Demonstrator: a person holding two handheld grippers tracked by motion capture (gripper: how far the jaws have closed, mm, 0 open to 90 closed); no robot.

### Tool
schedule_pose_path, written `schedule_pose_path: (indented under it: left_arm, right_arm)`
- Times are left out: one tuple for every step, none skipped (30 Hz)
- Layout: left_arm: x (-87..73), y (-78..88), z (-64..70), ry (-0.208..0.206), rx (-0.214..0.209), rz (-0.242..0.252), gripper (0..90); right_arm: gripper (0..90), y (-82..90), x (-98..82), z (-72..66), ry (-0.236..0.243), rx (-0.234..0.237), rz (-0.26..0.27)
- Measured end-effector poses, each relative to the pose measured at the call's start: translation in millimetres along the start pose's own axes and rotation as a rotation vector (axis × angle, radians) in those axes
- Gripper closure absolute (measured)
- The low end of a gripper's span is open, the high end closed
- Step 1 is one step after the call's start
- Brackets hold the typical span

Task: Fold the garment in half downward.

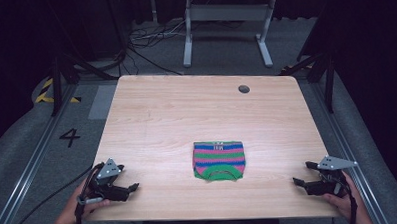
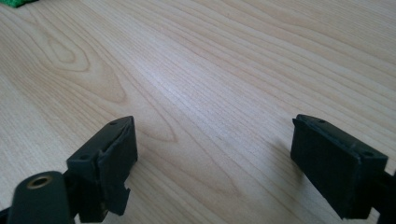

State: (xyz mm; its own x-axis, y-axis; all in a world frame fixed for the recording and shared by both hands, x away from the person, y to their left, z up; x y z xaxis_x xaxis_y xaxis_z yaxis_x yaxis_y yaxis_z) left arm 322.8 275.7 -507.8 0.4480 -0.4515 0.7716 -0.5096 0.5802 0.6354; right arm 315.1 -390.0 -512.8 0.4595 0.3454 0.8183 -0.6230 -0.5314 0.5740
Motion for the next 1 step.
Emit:
schedule_pose_path:
  left_arm:
    - [0.0, -0.3, -0.1, 0.004, -0.001, 0.001, 12.8]
  right_arm:
    - [15.0, 0.0, 0.0, 0.0, 0.000, 0.000, 0.000]
Point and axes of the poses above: each handheld gripper's, and its own axes: y roughly backward along the jaws, x roughly out of its top, z roughly to its right, the point moved 1 cm from there along -y, roughly forward along the jaws, and after that the axes turned 9 degrees about z, right-handed, at the moved point
